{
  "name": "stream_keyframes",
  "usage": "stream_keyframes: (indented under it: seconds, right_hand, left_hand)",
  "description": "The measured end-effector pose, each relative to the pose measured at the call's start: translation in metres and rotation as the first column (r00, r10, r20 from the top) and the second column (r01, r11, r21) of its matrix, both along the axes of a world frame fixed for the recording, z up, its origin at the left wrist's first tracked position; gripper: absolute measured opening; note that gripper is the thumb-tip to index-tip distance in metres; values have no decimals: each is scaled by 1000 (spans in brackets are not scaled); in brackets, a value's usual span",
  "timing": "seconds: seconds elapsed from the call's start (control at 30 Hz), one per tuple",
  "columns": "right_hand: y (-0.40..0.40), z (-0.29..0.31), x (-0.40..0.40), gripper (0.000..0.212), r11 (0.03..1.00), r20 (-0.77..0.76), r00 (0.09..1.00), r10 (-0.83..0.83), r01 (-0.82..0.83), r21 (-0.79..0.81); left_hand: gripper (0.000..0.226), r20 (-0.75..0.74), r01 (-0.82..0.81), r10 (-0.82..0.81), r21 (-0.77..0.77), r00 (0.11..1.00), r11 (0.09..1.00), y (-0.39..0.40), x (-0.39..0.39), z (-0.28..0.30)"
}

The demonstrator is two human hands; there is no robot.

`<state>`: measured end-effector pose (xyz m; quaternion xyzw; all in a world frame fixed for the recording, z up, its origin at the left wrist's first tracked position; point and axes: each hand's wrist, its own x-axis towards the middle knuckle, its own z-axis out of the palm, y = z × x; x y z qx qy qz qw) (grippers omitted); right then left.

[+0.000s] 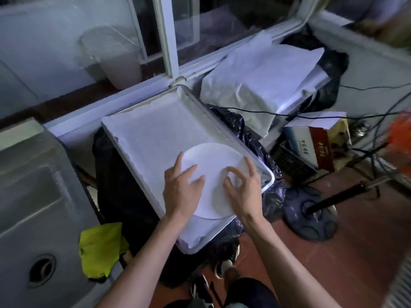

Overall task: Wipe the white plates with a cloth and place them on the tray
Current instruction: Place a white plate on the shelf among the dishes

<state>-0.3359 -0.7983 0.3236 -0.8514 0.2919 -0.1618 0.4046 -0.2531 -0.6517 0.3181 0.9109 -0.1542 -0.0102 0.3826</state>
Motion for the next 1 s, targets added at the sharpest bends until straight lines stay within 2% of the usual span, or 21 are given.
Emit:
stream_keyframes:
  seconds: [0.17,0.33,0.53,0.67,1.0]
  right_hand:
    - [-30,10,-68,24,980,-16,980,-197,197,-7]
    - [-66,10,-149,23,912,26,911,-411,411,3]
    - [-109,9,-271,21,762,56,760,-647,647,21]
    - [-131,5,-372,25,633,73,630,-773,774,18]
    - [-168,10,-621,27,385,32,386,-922,922,-34]
  left_hand:
    - [38,45,195,-195,7,980,981,-49,-41,2]
    - [38,95,403,-403,24,910,915,-112,-96,2]
    - [29,168,663,-668,93,725,743,-199,-196,8]
    - [21,174,789,-786,66,593,610,-249,-289,8]
    - [23,109,924,-921,39,374,379,-334,-538,12]
